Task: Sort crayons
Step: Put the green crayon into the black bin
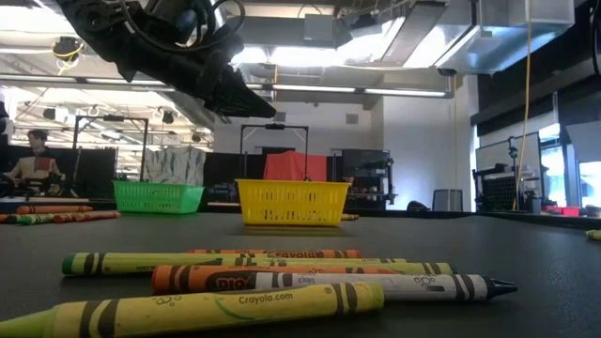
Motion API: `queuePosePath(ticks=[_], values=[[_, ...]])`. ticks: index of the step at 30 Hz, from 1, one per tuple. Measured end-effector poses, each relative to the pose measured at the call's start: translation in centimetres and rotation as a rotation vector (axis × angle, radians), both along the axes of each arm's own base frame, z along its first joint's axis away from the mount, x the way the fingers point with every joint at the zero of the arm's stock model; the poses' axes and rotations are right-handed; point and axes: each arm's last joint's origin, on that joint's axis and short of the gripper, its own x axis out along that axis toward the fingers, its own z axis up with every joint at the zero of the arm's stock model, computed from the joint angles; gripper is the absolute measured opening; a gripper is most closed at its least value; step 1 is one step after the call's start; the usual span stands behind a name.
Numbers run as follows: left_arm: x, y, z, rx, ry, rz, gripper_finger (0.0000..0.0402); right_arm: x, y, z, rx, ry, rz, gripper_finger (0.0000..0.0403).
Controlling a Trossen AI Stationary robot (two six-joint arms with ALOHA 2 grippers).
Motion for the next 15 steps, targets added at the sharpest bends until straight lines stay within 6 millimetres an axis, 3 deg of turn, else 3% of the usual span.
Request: queuePosePath(ticks=[3, 8, 15], values=[[0.0, 0.0, 0.0, 0.0, 0.0, 0.0, 0.0107, 0.7, -1.3, 0.8, -0.056, -0.173, 0.02, 0.0191], [0.0, 0.0, 0.0, 0.0, 0.0, 0.0, 0.0107, 2.8, -4.0, 1.1, -0.358, -0.402, 0.101, 0.0192], [0.0, 0.0, -0.1, -0.001, 0.007, 0.0, 0.0107, 6.3, -8.3, 0.8, -0.885, -0.462, 0.242, 0.0193]])
